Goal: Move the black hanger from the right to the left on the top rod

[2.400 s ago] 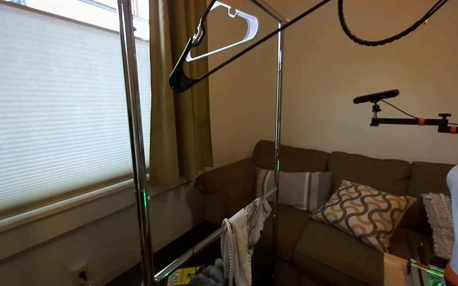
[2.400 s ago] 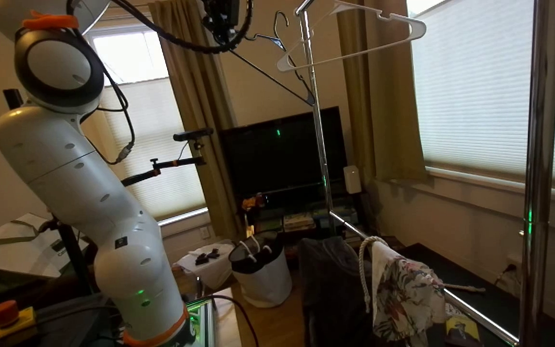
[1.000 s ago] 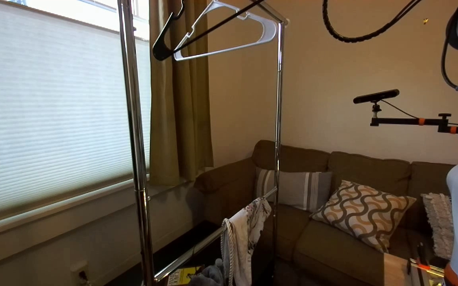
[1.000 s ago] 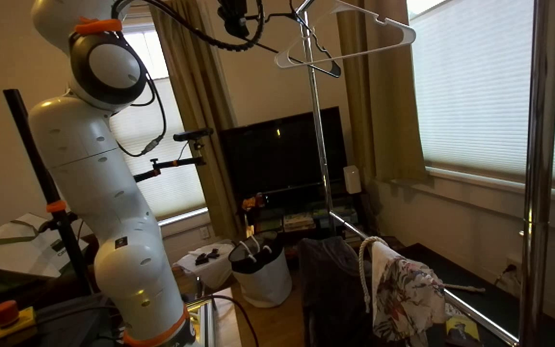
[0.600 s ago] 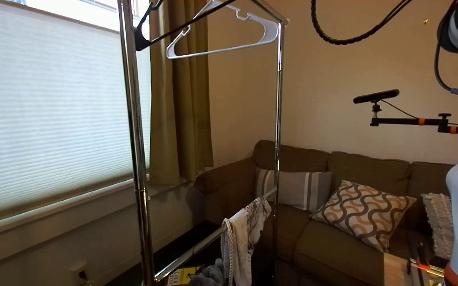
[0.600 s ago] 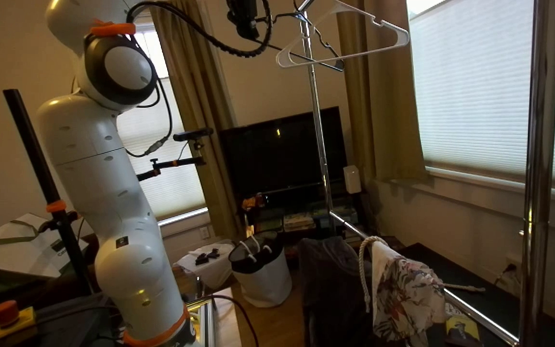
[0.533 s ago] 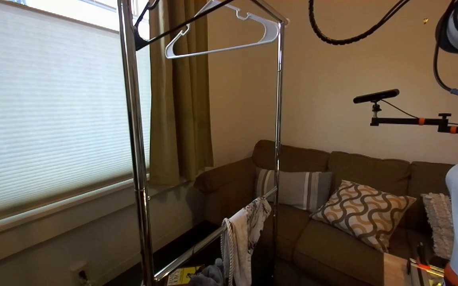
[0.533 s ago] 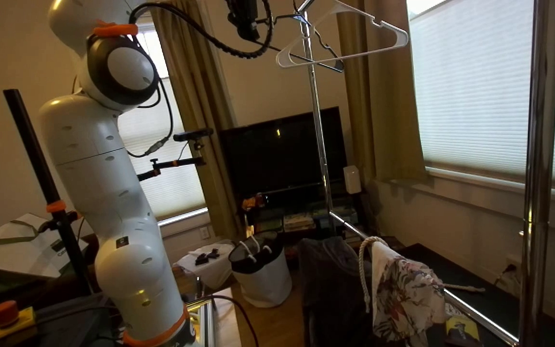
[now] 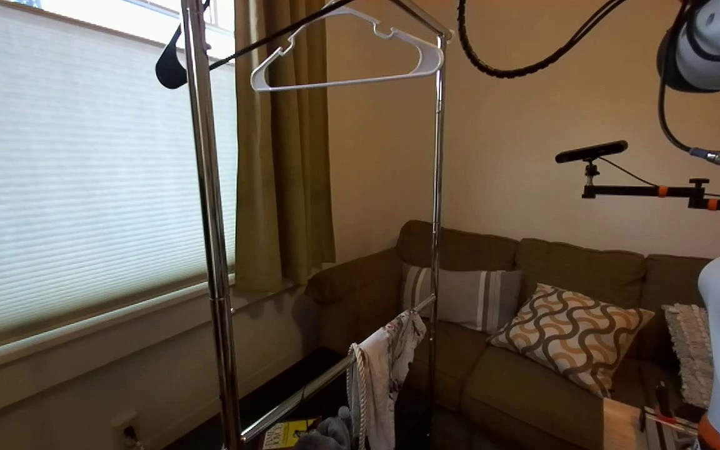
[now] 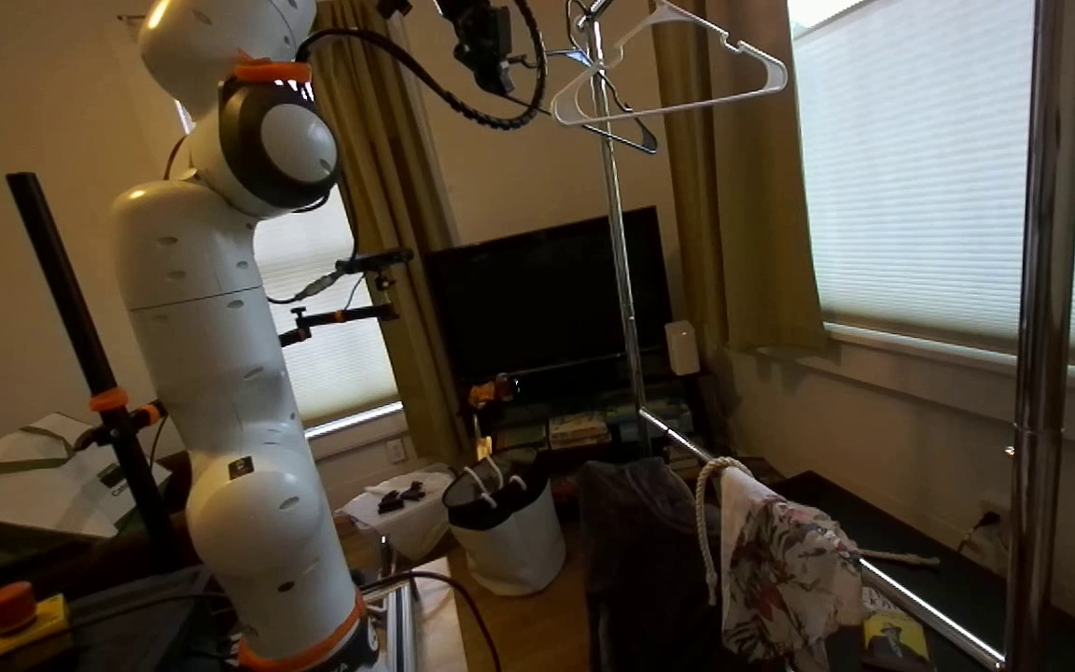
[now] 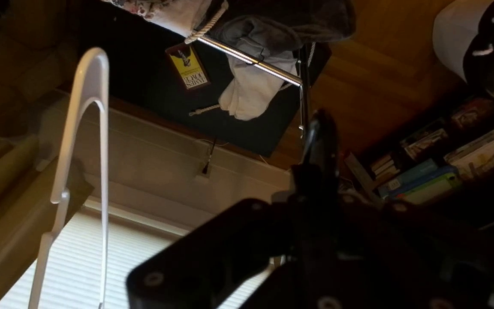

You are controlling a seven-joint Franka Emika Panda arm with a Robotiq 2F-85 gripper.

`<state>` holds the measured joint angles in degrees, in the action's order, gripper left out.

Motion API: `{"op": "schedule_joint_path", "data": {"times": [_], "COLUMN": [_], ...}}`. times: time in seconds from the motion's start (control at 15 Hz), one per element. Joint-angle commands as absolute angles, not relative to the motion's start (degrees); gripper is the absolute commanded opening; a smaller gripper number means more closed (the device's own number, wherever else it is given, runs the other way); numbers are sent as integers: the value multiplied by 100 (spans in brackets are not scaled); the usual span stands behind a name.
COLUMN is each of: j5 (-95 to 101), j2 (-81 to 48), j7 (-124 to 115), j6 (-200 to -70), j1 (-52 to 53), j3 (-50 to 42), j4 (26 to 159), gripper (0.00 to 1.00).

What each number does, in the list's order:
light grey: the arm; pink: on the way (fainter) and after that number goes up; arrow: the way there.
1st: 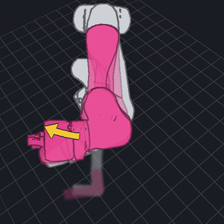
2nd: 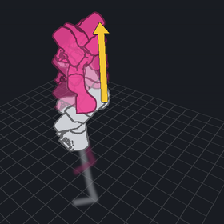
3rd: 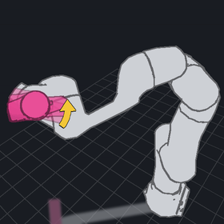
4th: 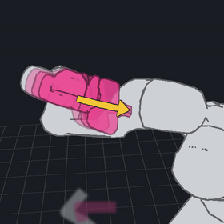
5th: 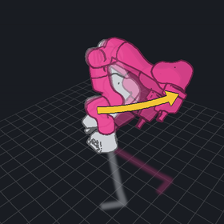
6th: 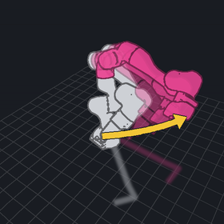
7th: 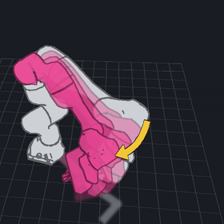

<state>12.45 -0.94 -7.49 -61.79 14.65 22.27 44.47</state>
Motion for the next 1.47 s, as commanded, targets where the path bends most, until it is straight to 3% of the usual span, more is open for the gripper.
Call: {"op": "schedule_joint_path", "data": {"times": [0.0,1.2,1.27,1.4], "j5": [1495,1383,1372,1343], "j2": [-176,-782,-791,-742], "j7": [-946,-1165,-1131,-1083], "j6": [-6265,-5720,-5650,-5591], "j1": [1586,1832,1864,1870], "j3": [2341,2158,2154,2177], "j4": [4118,3407,3371,3350], "gripper": [1,1,30,37]}}
